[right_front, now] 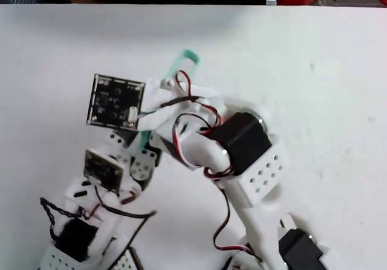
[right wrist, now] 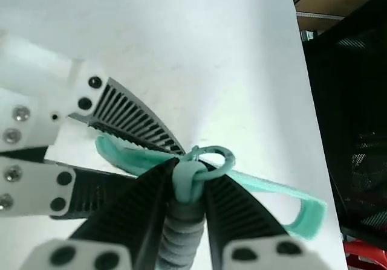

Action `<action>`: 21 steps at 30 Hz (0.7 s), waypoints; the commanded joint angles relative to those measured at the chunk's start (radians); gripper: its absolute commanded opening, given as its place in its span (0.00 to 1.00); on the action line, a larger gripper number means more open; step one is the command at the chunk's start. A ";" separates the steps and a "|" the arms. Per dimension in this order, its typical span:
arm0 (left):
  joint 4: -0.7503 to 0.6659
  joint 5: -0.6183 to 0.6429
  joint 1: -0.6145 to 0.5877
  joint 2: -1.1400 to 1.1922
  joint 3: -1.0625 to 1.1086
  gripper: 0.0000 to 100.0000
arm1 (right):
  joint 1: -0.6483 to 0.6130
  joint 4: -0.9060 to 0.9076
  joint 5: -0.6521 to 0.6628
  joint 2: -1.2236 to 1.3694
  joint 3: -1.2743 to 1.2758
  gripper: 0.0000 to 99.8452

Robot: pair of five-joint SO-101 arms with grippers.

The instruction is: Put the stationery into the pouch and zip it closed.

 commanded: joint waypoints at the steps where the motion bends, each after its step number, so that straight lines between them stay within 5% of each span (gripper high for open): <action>1: -0.034 -0.080 0.076 -0.002 0.041 0.02 | -0.010 -0.042 -0.009 -0.036 -0.003 0.02; 10: 0.064 -0.091 0.035 -0.008 0.005 0.02 | 0.259 -0.302 -0.078 -0.027 0.069 0.02; 21: 0.083 -0.052 0.005 -0.008 0.000 0.02 | 0.435 -0.479 -0.078 -0.027 0.213 0.02</action>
